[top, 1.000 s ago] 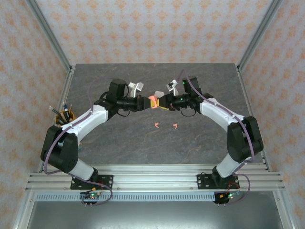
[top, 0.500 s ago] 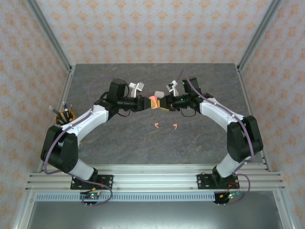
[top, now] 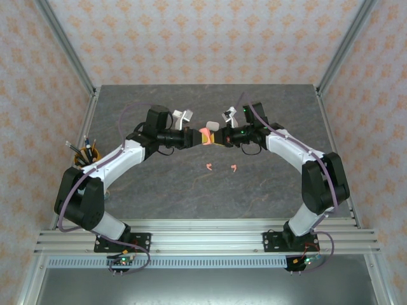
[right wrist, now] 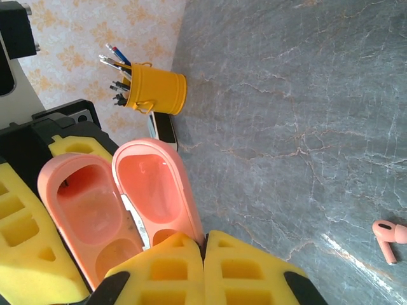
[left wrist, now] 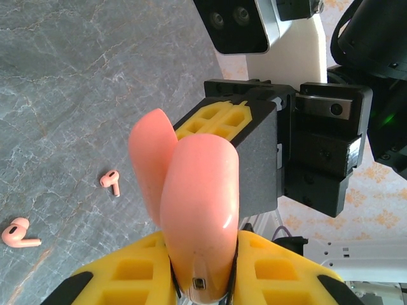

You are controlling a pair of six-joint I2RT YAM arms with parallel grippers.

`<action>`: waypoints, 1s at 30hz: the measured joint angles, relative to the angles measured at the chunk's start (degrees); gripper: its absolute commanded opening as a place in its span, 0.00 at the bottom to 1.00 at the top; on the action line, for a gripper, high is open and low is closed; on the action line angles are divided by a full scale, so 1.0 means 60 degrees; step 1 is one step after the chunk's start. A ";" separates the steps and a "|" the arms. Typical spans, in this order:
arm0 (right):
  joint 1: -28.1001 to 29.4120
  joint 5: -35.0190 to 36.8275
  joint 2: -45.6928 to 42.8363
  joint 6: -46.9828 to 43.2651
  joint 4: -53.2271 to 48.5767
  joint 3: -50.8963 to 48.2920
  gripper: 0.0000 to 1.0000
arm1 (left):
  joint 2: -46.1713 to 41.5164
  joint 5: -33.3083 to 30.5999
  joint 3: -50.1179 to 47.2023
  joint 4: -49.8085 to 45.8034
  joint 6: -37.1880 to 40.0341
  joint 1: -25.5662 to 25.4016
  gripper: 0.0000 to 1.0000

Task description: Insert wireless bluetooth earbuds into charging case

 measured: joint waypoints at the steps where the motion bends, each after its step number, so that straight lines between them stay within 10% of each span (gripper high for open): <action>1: 0.0000 0.0004 0.0000 -0.0022 -0.0036 0.0000 0.00 | 0.0000 -0.0011 0.0000 -0.0007 0.0004 -0.0004 0.01; 14: -0.0007 0.1581 0.0000 -0.0878 -0.2135 0.0772 0.00 | -0.0087 -0.1144 0.0237 -0.0634 0.0514 -0.0040 0.84; 30: -0.0007 0.3814 0.0648 -0.1759 -0.4441 0.2561 0.00 | -0.0907 -0.4353 0.2379 -0.5217 0.3738 0.0138 1.00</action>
